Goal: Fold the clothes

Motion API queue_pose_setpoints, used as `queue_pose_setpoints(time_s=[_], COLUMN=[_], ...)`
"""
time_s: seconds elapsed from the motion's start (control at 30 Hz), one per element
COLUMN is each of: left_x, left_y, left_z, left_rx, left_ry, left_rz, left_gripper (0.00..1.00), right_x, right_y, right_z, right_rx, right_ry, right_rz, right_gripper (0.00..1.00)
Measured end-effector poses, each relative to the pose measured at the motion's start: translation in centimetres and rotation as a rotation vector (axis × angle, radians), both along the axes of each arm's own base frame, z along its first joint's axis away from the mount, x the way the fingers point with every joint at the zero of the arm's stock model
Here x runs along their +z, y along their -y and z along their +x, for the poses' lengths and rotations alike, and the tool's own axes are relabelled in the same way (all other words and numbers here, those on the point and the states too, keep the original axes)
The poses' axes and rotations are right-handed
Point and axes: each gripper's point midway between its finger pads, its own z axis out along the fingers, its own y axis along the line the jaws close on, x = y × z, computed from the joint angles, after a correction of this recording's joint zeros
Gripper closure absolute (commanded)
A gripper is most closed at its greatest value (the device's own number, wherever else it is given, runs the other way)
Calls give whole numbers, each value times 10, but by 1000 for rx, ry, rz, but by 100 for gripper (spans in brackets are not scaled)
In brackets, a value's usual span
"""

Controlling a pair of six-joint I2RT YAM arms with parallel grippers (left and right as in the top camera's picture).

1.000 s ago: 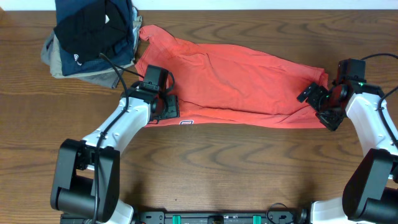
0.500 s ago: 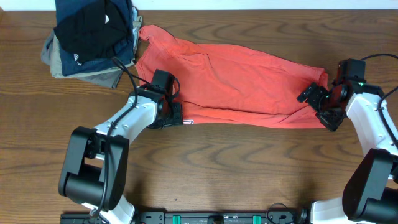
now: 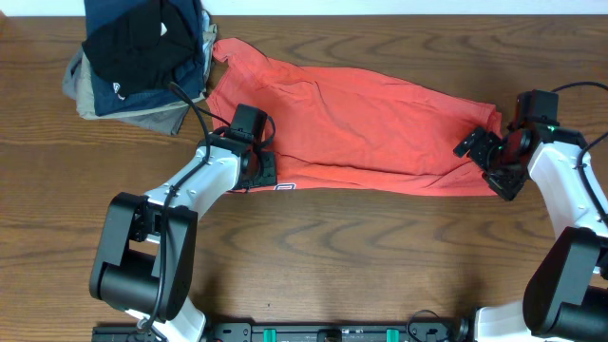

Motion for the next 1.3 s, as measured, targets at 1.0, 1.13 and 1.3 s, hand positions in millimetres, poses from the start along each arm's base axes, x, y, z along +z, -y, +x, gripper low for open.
queue_pose_setpoints(time_s=[1.0, 1.13, 1.3], left_x=[-3, -3, 1], left_y=[4, 4, 1], left_z=[-4, -5, -12], left_rx=[-21, -22, -21], left_ry=[-8, -10, -31], left_rz=[23, 24, 31], left_gripper=[94, 94, 94], right_x=[0, 0, 0], right_y=[0, 0, 1], right_z=[0, 0, -1], right_rx=[0, 0, -1], right_ry=[-1, -1, -3], right_rz=[0, 0, -4], right_gripper=[1, 1, 1])
